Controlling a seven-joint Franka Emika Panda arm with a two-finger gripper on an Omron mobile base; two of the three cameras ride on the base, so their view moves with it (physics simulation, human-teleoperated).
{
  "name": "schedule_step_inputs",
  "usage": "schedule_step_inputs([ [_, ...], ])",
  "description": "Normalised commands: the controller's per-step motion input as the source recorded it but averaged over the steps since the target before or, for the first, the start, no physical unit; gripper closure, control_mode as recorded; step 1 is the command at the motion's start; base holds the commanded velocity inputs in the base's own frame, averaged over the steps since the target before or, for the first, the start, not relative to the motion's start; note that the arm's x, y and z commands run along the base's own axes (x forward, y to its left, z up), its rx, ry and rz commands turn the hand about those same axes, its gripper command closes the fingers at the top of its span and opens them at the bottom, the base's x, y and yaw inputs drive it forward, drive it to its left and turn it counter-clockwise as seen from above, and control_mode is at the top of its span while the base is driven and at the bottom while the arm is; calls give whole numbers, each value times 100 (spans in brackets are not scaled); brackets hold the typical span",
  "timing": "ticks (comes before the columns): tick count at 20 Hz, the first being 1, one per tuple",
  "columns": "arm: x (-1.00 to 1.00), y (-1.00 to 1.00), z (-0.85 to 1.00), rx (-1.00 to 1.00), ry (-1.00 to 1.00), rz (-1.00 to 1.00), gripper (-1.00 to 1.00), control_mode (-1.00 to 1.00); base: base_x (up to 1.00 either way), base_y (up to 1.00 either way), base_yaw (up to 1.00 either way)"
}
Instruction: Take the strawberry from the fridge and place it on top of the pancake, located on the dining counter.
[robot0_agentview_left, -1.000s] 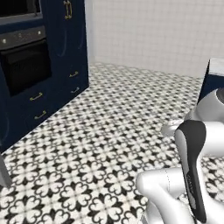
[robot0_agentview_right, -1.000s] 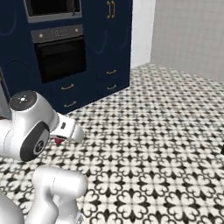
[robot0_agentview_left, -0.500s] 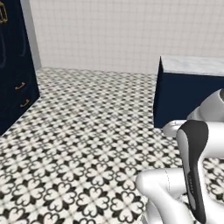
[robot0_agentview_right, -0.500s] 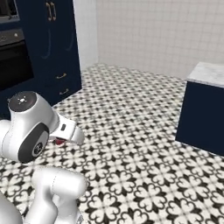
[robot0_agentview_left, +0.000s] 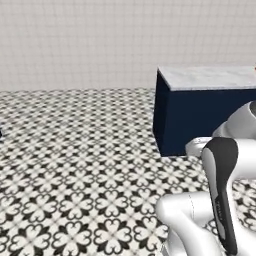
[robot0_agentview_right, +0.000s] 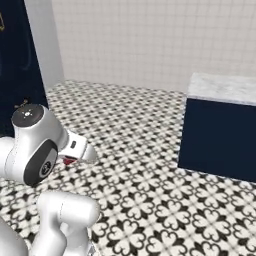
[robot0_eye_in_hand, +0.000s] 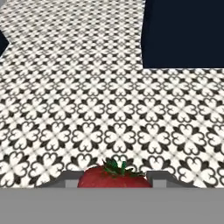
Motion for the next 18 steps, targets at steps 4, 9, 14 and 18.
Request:
schedule_step_inputs([
  [4,0,0,0,0,0,0,100,100,90,75,-72],
  [9,0,0,0,0,0,0,100,100,100,100,-56],
  [14,0,0,0,0,0,0,100,100,100,100,-52],
  [18,0,0,0,0,0,0,100,100,100,100,-52],
])
